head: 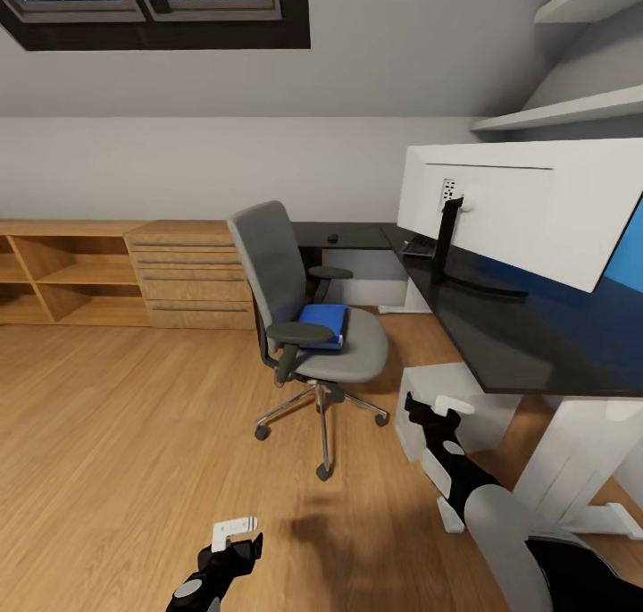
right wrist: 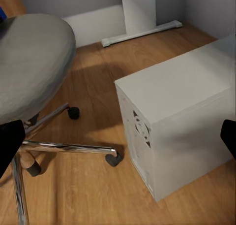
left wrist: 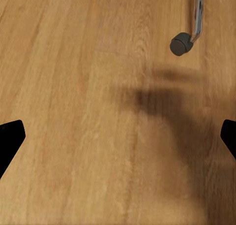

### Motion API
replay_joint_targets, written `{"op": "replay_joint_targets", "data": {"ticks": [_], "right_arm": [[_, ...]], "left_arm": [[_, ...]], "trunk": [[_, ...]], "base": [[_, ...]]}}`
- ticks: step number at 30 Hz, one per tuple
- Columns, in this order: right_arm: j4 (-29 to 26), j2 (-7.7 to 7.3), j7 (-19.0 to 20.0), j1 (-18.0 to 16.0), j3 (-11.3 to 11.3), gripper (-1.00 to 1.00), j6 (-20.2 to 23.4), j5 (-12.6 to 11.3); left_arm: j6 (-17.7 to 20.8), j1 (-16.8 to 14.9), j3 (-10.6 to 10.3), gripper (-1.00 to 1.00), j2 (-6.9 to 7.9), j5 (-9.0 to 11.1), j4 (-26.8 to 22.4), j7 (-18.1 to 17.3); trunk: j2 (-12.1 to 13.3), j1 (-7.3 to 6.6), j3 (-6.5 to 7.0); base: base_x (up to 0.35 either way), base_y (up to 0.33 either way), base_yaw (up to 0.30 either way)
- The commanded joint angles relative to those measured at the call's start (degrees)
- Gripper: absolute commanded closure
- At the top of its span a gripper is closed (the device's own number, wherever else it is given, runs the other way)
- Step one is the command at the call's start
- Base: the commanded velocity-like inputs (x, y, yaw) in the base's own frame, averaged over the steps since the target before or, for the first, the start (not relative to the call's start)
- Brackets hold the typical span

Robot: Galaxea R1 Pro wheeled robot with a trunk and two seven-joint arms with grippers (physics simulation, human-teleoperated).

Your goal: In the bedroom, organize the workspace by keeping the computer under the desk, ensuring the monitor is on the desk, placing the keyboard on the desk next to the monitor, placing the mouse on the desk next to the keyboard, moving the folder from the swivel chair onto the desk next to the mouse, stacking the notebook on top of the folder with the pen on top of the notebook, and positioning the swivel chair next to the desk.

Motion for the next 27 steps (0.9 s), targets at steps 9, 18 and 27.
{"op": "replay_joint_targets", "data": {"ticks": [9, 18, 27], "right_arm": [[-2.3, -1.00, 3.1, 0.0, -3.0, -1.00, 0.3, -0.8], [-7.1, -1.19, 4.2, 0.0, -6.3, -1.00, 5.0, -6.8], [-7.8, -1.27, 5.9, 0.0, -6.3, -1.00, 6.9, -8.1]], "left_arm": [[0.1, 0.0, -0.2, -1.00, 0.03, 0.5, -0.1, 0.3], [0.1, 0.0, -0.2, -1.00, 0.03, 0.5, -0.1, 0.3], [-1.5, 0.0, 0.0, -1.00, -0.08, 0.5, 0.8, 0.5]], "trunk": [[0.0, -0.01, -0.05], [0.0, -0.01, -0.05], [0.0, -0.01, -0.05]], "base": [[0.000, 0.000, 0.000], [0.000, 0.000, 0.000], [0.000, 0.000, 0.000]]}}
